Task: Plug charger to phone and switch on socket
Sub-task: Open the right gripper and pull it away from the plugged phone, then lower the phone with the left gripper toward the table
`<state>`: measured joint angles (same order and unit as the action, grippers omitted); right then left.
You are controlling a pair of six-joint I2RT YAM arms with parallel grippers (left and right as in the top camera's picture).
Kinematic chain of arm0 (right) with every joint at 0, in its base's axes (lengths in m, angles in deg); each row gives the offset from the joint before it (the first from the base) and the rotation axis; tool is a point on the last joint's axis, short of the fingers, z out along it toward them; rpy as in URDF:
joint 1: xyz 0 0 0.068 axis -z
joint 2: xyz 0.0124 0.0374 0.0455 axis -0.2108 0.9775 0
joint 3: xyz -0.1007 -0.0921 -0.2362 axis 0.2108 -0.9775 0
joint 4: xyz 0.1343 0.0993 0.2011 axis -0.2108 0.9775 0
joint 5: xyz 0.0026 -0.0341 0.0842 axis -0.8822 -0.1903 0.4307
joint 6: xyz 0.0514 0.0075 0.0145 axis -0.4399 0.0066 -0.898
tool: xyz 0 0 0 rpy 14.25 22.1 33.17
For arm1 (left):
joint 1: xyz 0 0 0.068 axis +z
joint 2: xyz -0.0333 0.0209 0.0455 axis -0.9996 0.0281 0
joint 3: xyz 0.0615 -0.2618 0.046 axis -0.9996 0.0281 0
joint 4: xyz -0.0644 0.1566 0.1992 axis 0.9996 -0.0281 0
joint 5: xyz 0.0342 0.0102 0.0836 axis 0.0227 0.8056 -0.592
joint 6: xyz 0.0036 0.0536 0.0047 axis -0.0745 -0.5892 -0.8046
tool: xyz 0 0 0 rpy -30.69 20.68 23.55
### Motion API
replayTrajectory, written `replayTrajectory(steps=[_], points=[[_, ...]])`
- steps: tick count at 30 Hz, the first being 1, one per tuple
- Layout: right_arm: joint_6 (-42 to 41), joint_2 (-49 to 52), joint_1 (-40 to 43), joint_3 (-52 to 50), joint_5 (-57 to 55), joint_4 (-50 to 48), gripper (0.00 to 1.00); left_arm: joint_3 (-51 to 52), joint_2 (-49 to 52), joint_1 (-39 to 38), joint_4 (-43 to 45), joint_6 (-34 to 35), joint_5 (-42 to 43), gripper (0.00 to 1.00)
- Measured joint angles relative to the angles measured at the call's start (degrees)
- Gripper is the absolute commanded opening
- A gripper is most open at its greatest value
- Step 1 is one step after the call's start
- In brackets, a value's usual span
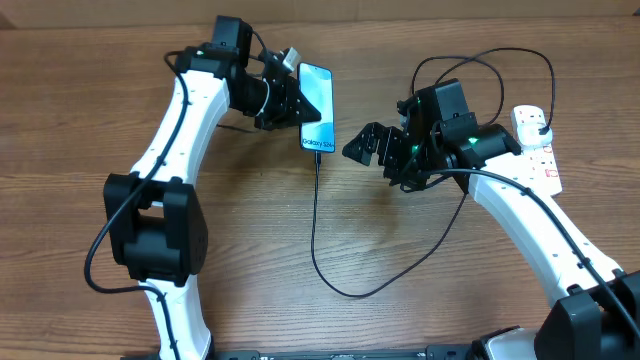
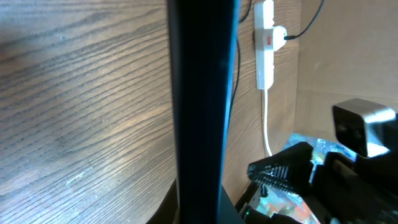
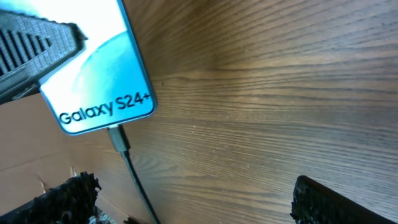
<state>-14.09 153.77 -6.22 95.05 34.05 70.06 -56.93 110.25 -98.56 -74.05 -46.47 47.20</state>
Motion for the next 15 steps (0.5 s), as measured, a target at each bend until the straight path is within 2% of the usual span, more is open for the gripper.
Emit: replayTrajectory(steps=[15], points=[[0.6,0.0,0.0,0.0,-1.0,0.1,1.00,0.0,5.9,-1.1,0.1,-0.2,-0.3,0.04]])
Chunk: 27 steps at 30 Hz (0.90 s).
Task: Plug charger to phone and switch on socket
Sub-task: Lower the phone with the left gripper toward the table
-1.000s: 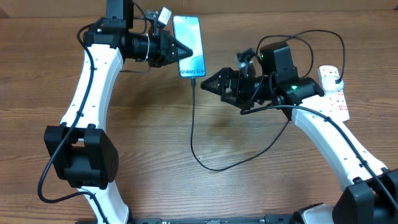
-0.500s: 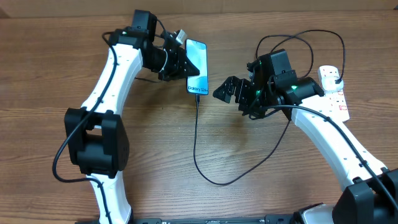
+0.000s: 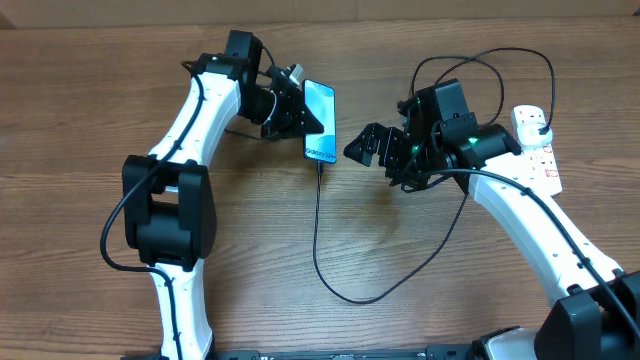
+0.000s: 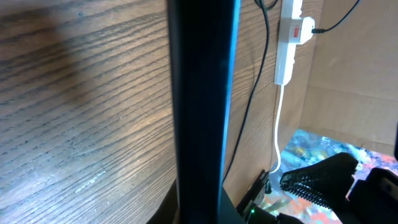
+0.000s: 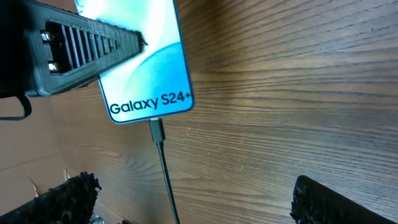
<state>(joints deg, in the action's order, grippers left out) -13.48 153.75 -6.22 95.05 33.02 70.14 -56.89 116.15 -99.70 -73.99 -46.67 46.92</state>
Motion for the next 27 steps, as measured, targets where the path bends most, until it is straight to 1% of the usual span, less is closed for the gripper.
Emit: replayTrajectory(steps=[4,12,18,23,25,26,27], points=[[0.0,0.0,0.0,0.0,-0.3,0.0,1.00,0.0,0.0,-0.6,0.0,0.0,-0.7,0.04],[0.0,0.0,0.0,0.0,-0.4,0.0,1.00,1.3,0.2,-0.7,0.2,0.0,-4.5,0.04],[0.0,0.0,0.0,0.0,-0.3,-0.1,1.00,1.6,0.2,-1.0,0.4,0.5,-8.9,0.05],[0.0,0.0,0.0,0.0,-0.4,-0.1,1.00,1.8,0.2,-1.1,0.4,0.7,-9.9,0.04],[0.0,0.0,0.0,0.0,-0.4,-0.1,1.00,1.9,0.2,-1.2,0.4,0.7,-10.6,0.06],[0.0,0.0,0.0,0.0,-0.4,-0.1,1.00,1.9,0.2,-1.4,0.5,0.7,-10.9,0.09],[0.0,0.0,0.0,0.0,-0.4,-0.1,1.00,1.9,0.2,-1.7,0.8,0.7,-11.1,0.09]])
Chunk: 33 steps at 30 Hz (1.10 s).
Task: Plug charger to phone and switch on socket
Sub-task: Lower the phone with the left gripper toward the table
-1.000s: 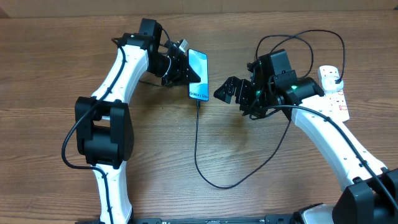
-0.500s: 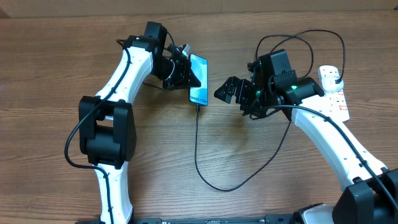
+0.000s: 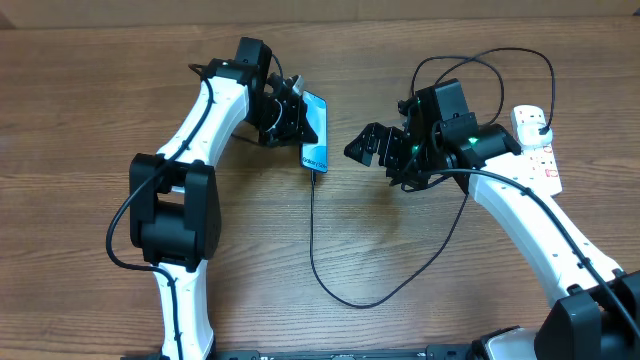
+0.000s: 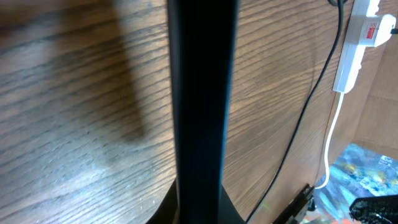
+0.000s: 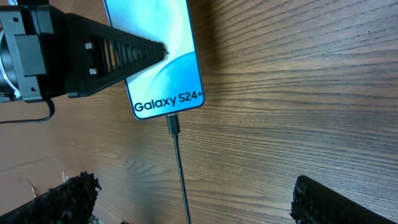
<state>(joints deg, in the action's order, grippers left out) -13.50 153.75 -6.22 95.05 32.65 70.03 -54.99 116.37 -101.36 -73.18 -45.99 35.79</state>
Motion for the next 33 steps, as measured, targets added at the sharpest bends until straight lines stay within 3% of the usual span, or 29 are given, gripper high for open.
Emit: replayTrajectory(steps=[22,33], points=[[0.0,0.0,0.0,0.0,0.0,1.1,1.00,0.2,5.9,-3.0,1.9,2.8,1.4,0.09],[0.0,0.0,0.0,0.0,0.0,3.0,1.00,0.2,5.9,-3.2,0.8,2.8,0.6,0.15]])
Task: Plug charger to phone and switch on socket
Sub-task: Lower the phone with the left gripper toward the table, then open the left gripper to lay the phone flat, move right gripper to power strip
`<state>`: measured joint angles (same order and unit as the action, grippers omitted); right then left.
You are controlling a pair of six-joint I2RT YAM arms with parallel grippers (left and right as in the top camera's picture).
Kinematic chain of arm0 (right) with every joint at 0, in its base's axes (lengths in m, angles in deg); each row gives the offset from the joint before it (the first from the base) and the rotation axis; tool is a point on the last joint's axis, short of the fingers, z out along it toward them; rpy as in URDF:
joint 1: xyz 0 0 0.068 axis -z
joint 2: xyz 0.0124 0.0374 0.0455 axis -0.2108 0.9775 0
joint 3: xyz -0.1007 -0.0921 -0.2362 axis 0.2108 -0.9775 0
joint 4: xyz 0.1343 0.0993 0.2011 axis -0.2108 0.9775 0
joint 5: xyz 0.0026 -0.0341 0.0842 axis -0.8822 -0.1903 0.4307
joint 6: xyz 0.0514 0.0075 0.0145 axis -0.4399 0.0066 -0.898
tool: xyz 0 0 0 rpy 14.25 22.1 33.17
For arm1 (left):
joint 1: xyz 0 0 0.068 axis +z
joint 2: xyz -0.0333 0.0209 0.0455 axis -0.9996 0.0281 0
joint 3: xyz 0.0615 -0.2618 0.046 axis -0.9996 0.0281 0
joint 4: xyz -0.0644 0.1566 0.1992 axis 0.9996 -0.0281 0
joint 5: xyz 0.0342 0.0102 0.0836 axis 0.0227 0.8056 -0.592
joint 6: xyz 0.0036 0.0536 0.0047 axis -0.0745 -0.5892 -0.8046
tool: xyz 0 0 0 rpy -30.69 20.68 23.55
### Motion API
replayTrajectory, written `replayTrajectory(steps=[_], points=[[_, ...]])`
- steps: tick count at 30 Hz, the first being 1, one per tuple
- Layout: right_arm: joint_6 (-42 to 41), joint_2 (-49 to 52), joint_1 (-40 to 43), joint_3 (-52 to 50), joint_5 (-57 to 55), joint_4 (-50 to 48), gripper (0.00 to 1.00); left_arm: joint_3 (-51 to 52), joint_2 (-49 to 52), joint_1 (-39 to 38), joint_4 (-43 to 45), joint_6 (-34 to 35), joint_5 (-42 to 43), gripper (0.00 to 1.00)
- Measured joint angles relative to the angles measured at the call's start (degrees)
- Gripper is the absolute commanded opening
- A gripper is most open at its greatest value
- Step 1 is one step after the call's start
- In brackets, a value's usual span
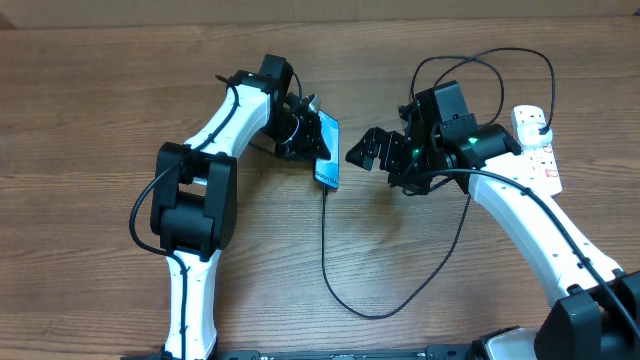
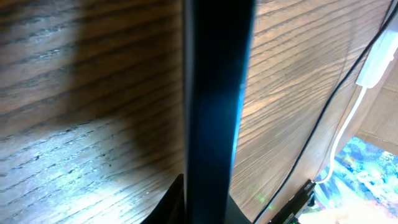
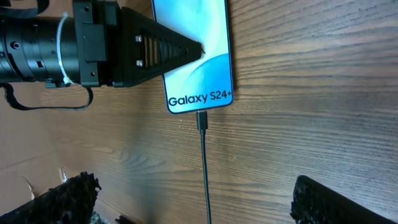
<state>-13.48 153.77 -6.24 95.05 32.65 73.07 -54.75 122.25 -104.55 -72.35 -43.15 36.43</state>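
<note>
A lit phone (image 1: pixel 326 155) reading "Galaxy S24+" (image 3: pixel 196 59) is held edge-on by my left gripper (image 1: pixel 308 140), which is shut on it; in the left wrist view it fills the middle as a dark bar (image 2: pixel 214 106). The black charger cable (image 1: pixel 330 250) is plugged into the phone's lower end (image 3: pixel 202 119) and loops over the table toward the white socket strip (image 1: pixel 537 145) at the far right. My right gripper (image 1: pixel 375 148) hovers open just right of the phone, with nothing between its fingers (image 3: pixel 68 196).
The wooden table top (image 1: pixel 90 120) carries only the cable loop at the front centre. The socket strip's white lead (image 2: pixel 348 124) shows in the left wrist view. Cardboard walls edge the table at the back.
My left gripper has carried the phone to the right and a little nearer, closer to my right gripper. The cable loop has shifted right with it. My right arm has stayed put.
My left gripper held the plugged-in phone tilted at the back centre-left, my right gripper open beside it. At each later moment the phone was turned more and lay a little lower, then further right. My right gripper stayed open in place throughout.
</note>
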Motion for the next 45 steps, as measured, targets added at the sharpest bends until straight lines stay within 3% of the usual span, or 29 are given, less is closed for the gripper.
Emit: replayTrajectory(steps=[12,14,17,19,21,24,25,28,30,36,39,41,45], points=[[0.0,0.0,0.0,0.0,0.0,2.1,1.00,0.0,0.5,0.0,0.3,0.0,-5.1,0.19],[0.0,0.0,0.0,0.0,0.0,2.1,1.00,0.0,0.5,0.0,0.3,0.0,-5.8,0.27],[0.0,0.0,0.0,0.0,0.0,2.4,1.00,0.0,0.5,0.0,0.2,0.2,-8.4,0.27],[0.0,0.0,0.0,0.0,0.0,2.4,1.00,0.0,0.5,0.0,0.2,0.1,-9.5,0.36],[0.0,0.0,0.0,0.0,0.0,2.5,1.00,0.0,0.5,0.0,-0.1,0.2,-11.5,0.37],[0.0,0.0,0.0,0.0,0.0,3.0,1.00,0.0,0.5,0.0,-0.6,0.2,-14.0,0.49],[0.0,0.0,0.0,0.0,0.0,3.0,1.00,-0.1,0.5,0.0,-1.4,0.2,-16.2,0.59],[0.0,0.0,0.0,0.0,-0.1,3.0,1.00,-0.8,0.0,-0.3,-2.8,0.1,-19.9,0.75],[0.9,0.0,0.2,0.0,-0.2,3.3,1.00,-1.0,-0.3,-0.5,-3.8,0.2,-22.8,1.00],[4.7,0.0,6.9,0.0,-0.4,7.3,1.00,-1.6,-0.6,-0.2,-8.3,0.2,-27.8,1.00],[8.5,0.0,12.8,2.2,-1.1,15.4,1.00,-3.3,-0.7,1.2,-10.1,0.2,-29.3,1.00],[11.8,0.2,18.6,10.2,-5.0,24.8,1.00,-6.2,-2.3,2.5,-10.0,0.2,-29.9,1.00],[14.9,0.2,26.0,21.6,-14.4,31.7,1.00,-12.0,-14.6,4.0,-8.2,0.2,-31.9,1.00]])
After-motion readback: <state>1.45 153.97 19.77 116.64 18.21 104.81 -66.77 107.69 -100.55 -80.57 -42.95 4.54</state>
